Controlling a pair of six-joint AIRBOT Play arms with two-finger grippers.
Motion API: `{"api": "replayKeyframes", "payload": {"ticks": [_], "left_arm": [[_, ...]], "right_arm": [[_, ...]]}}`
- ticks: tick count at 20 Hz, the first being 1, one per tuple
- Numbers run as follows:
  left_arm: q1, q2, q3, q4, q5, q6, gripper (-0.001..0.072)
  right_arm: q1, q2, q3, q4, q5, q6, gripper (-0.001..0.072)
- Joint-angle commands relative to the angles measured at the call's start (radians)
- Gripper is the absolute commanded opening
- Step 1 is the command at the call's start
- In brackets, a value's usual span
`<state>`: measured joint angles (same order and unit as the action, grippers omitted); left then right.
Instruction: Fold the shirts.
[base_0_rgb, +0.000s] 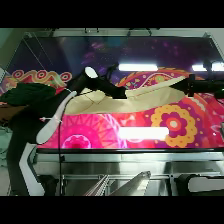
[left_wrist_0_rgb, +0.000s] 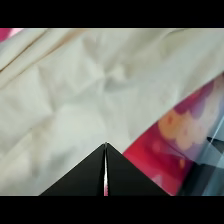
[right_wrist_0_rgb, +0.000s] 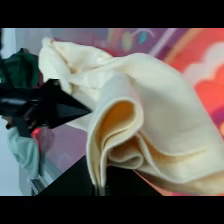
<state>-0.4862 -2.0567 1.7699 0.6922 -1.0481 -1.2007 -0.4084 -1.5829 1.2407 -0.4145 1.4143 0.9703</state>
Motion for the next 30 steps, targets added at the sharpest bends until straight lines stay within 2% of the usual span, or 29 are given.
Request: {"api": "replayKeyframes", "payload": {"ticks": [1, 4, 7, 9, 11, 13, 15, 17, 21, 22, 23, 24, 25, 26, 27, 29, 30], "left_arm": [[-0.089, -0.134, 0.114, 0.005, 0.068, -0.085, 0.0001], [-0.09, -0.203, 0.239, -0.002, 0.008, -0.129, 0.0], [-0.042, -0.176, 0.348, -0.071, -0.202, -0.124, 0.0], [0.043, -0.071, 0.351, -0.104, -0.369, -0.098, -0.0001], [0.159, 0.065, 0.33, -0.117, -0.492, -0.097, 0.0], [0.303, 0.243, 0.237, -0.117, -0.505, -0.058, -0.0001], [0.444, 0.377, 0.165, -0.117, -0.459, -0.016, 0.0], [0.56, 0.458, 0.116, -0.117, -0.431, 0.02, 0.0001], [0.711, 0.546, -0.025, -0.117, -0.417, 0.069, 0.0017], [0.729, 0.557, -0.068, -0.117, -0.42, 0.084, 0.0017], [0.744, 0.565, -0.106, -0.118, -0.418, 0.089, 0.0017], [0.754, 0.567, -0.141, -0.118, -0.418, 0.103, 0.0017], [0.759, 0.566, -0.169, -0.118, -0.418, 0.106, 0.0017], [0.764, 0.567, -0.193, -0.119, -0.42, 0.118, 0.0017], [0.765, 0.567, -0.214, -0.119, -0.427, 0.125, 0.0018], [0.765, 0.567, -0.238, -0.119, -0.427, 0.127, 0.0017], [0.764, 0.567, -0.242, -0.119, -0.426, 0.127, 0.0017]], "right_arm": [[0.018, 0.087, 0.013, 0.053, 0.092, 0.015, 0.0015], [0.059, 0.133, 0.013, 0.064, 0.098, 0.027, 0.0015], [0.13, 0.143, 0.013, 0.065, 0.061, 0.058, 0.0016], [0.224, 0.143, 0.013, 0.076, -0.039, 0.059, 0.0016], [0.357, 0.143, 0.013, 0.096, -0.202, 0.056, 0.0016], [0.52, 0.139, 0.014, 0.109, -0.419, 0.047, 0.0016], [0.697, 0.101, 0.043, 0.109, -0.656, 0.027, 0.0015], [0.862, -0.005, 0.14, 0.103, -0.807, -0.013, 0.0015], [1.043, -0.363, 0.462, 0.101, -0.829, 0.047, 0.0015], [1.07, -0.449, 0.546, 0.109, -0.789, 0.058, 0.0044], [1.086, -0.512, 0.613, 0.144, -0.737, 0.059, 0.0359], [1.096, -0.552, 0.659, 0.189, -0.7, 0.059, 0.059], [1.096, -0.566, 0.675, 0.23, -0.679, 0.059, 0.0552], [1.083, -0.56, 0.675, 0.256, -0.636, 0.058, 0.026], [1.062, -0.547, 0.675, 0.25, -0.578, 0.055, 0.0028], [1.0, -0.511, 0.675, 0.232, -0.455, 0.077, 0.0015], [0.963, -0.488, 0.674, 0.19, -0.396, 0.126, 0.0015]]}}
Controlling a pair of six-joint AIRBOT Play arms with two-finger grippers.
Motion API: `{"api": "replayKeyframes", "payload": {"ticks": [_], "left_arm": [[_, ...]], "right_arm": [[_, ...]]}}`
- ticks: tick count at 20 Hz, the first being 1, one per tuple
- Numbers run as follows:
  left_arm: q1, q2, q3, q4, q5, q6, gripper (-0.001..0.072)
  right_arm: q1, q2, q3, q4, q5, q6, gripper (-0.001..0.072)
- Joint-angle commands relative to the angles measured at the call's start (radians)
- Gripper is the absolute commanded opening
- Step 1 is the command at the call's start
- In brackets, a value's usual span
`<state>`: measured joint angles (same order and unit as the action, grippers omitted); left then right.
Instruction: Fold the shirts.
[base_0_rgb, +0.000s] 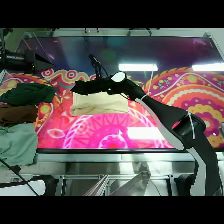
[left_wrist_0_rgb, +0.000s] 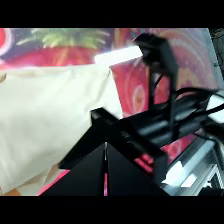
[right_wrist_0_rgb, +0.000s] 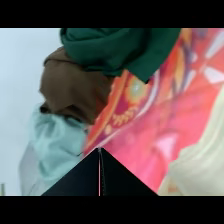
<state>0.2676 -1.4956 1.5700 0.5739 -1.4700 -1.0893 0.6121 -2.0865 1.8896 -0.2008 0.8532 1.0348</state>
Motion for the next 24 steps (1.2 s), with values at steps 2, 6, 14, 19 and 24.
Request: {"api": "replayKeyframes", "payload": {"ticks": [2, 6, 14, 19, 24], "left_arm": [[0.008, 0.006, -0.042, -0.002, -0.005, 0.016, 0.0018], [0.008, 0.006, -0.042, -0.002, -0.043, 0.027, 0.0016], [0.008, 0.016, -0.06, -0.002, -0.108, 0.034, 0.0008], [-0.032, 0.107, -0.25, 0.0, 0.055, 0.061, 0.001], [-0.104, 0.112, -0.336, 0.001, 0.085, 0.094, 0.001]], "right_arm": [[-0.127, 0.066, 0.024, -0.146, 0.3, 0.179, 0.0014], [-0.238, 0.208, 0.008, -0.509, 0.592, 0.397, 0.0014], [-0.438, 0.688, -0.576, -0.843, 0.552, 0.417, 0.0014], [-0.529, 0.771, -0.834, -0.834, 0.103, 0.349, 0.0521], [-0.522, 0.501, -0.785, -0.496, 0.008, 0.283, 0.0686]]}}
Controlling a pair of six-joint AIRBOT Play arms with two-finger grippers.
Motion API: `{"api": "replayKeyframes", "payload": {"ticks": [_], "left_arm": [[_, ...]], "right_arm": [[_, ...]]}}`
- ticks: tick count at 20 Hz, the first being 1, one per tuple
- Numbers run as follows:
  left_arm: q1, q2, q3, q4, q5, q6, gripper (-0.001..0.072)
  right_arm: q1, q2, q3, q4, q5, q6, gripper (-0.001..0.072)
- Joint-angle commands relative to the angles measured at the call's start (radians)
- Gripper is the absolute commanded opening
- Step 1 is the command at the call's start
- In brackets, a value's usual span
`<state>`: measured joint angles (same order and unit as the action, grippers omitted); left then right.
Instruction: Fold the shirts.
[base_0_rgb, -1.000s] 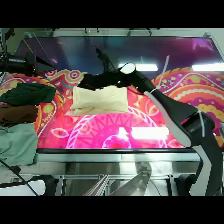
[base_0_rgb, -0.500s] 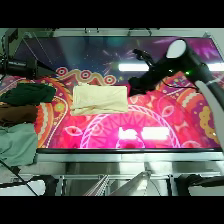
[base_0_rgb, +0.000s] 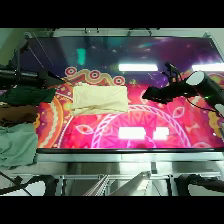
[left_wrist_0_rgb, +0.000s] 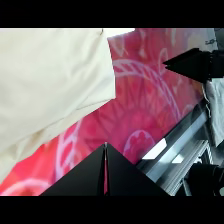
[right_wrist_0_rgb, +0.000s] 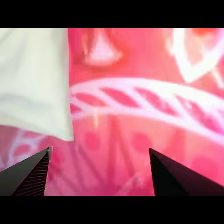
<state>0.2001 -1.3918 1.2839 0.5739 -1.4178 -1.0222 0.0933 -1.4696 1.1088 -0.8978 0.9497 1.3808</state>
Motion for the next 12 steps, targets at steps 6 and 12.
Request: {"api": "replayKeyframes", "payload": {"ticks": [6, 12], "left_arm": [[-0.077, 0.008, -0.064, 0.001, 0.056, 0.064, 0.001], [-0.075, 0.008, -0.064, 0.002, 0.055, 0.092, 0.001]], "right_arm": [[0.035, -0.289, 0.005, 0.597, -0.085, -0.304, 0.0686], [0.106, -0.41, 0.157, 0.595, -0.078, -0.26, 0.0685]]}}
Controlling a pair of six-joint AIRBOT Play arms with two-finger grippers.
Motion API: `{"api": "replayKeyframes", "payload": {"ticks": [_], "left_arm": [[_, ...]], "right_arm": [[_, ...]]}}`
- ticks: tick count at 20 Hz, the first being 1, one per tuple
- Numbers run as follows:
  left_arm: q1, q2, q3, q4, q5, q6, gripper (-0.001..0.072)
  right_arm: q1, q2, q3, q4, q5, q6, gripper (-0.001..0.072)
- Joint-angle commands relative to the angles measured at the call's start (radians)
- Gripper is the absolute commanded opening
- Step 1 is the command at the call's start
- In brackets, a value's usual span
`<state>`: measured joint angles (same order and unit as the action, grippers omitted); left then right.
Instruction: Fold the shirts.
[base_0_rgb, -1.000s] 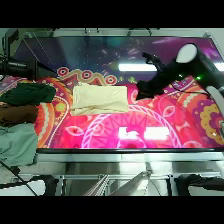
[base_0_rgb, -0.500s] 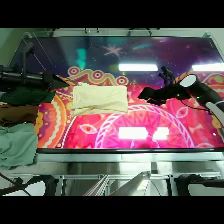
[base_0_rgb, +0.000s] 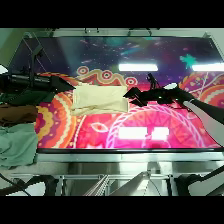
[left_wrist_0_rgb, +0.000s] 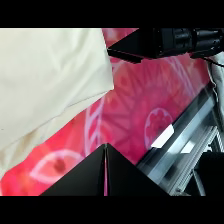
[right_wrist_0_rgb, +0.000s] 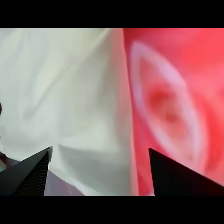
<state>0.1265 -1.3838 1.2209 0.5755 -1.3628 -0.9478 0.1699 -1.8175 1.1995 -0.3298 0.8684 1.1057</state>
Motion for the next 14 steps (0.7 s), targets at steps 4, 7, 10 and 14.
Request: {"api": "replayKeyframes", "payload": {"ticks": [4, 7, 10, 14], "left_arm": [[-0.001, 0.0, -0.001, 0.001, -0.026, 0.029, 0.001], [-0.001, 0.0, -0.001, 0.0, -0.026, 0.031, 0.001], [-0.001, 0.0, -0.001, -0.002, -0.035, 0.031, 0.001], [-0.002, 0.0, -0.001, -0.002, -0.088, 0.022, 0.001]], "right_arm": [[0.063, -0.122, 0.136, 0.031, 0.119, 0.042, 0.0684], [0.08, -0.122, 0.138, 0.109, 0.169, -0.011, 0.0409], [0.079, -0.118, 0.138, 0.33, 0.249, -0.147, 0.0016], [0.058, -0.004, 0.137, 0.38, 0.294, -0.212, 0.0014]]}}
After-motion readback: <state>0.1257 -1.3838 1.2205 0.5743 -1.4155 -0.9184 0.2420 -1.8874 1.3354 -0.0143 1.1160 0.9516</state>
